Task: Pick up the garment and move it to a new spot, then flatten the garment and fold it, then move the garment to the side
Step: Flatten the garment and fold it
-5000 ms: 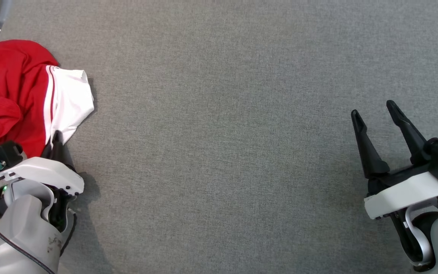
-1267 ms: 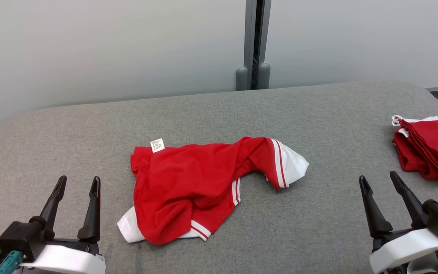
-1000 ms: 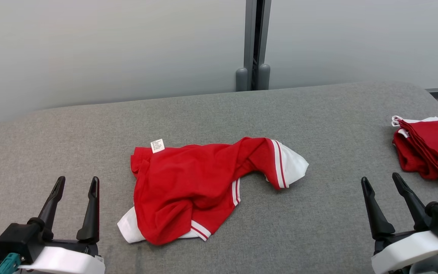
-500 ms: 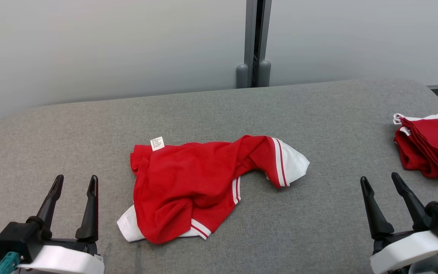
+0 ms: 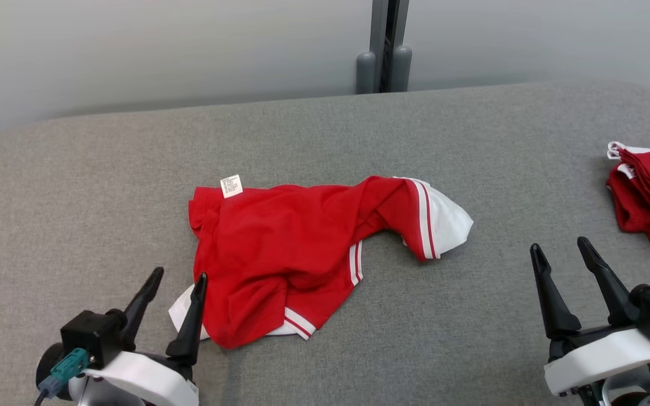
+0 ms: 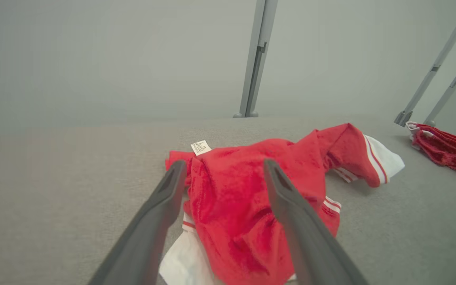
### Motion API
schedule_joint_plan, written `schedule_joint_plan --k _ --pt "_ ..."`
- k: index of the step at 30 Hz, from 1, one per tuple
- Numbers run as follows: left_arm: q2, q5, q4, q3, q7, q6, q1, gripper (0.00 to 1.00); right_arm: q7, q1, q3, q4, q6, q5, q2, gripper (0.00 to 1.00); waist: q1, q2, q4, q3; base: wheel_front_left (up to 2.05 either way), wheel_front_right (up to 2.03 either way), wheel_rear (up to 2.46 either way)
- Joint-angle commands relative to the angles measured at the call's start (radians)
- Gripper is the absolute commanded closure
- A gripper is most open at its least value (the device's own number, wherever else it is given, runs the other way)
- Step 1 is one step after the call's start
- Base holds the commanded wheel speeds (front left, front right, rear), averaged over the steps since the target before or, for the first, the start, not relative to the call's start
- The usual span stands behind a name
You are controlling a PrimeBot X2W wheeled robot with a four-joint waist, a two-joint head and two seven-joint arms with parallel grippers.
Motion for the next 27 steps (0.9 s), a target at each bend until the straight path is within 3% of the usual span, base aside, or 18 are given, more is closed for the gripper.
schedule_joint_plan --k 1,14,15,16,21,27 --pt "0.002 -0.020 0.040 -0.006 0.010 -0.021 -0.022 0.00 -0.008 -0.016 0.003 -0.001 0.000 -0.003 -0.001 0.00 0.0000 -0.0001 0.001 0.039 0.00 0.00 0.00" --pt "-0.023 -0.066 0.230 -0.120 0.108 -0.129 -0.094 0.00 -0.037 -0.075 0.006 0.024 0.000 -0.005 0.007 0.00 0.0000 -0.0001 0.016 0.145 0.00 0.00 0.00" --pt "-0.022 -0.065 0.236 -0.124 0.113 -0.132 -0.101 0.35 -0.039 -0.080 0.008 0.026 0.000 -0.003 0.008 0.00 0.0000 -0.0001 0.016 0.148 0.00 0.00 0.00" --pt "-0.023 -0.064 0.240 -0.127 0.112 -0.134 -0.107 1.00 -0.040 -0.083 0.009 0.028 0.000 -0.002 0.008 0.00 0.0000 -0.0001 0.016 0.151 0.00 0.00 0.00" --pt "-0.010 -0.034 0.206 -0.126 0.078 -0.128 -0.133 1.00 -0.049 -0.093 0.009 0.040 0.000 0.004 0.011 0.00 0.0000 -0.0001 0.018 0.156 0.00 0.00 0.00" --pt "0.038 0.004 -0.009 -0.126 0.083 -0.125 -0.157 1.00 -0.062 -0.077 -0.023 0.053 0.000 0.007 0.014 0.00 0.0000 -0.0001 0.031 0.136 0.00 0.00 0.00"
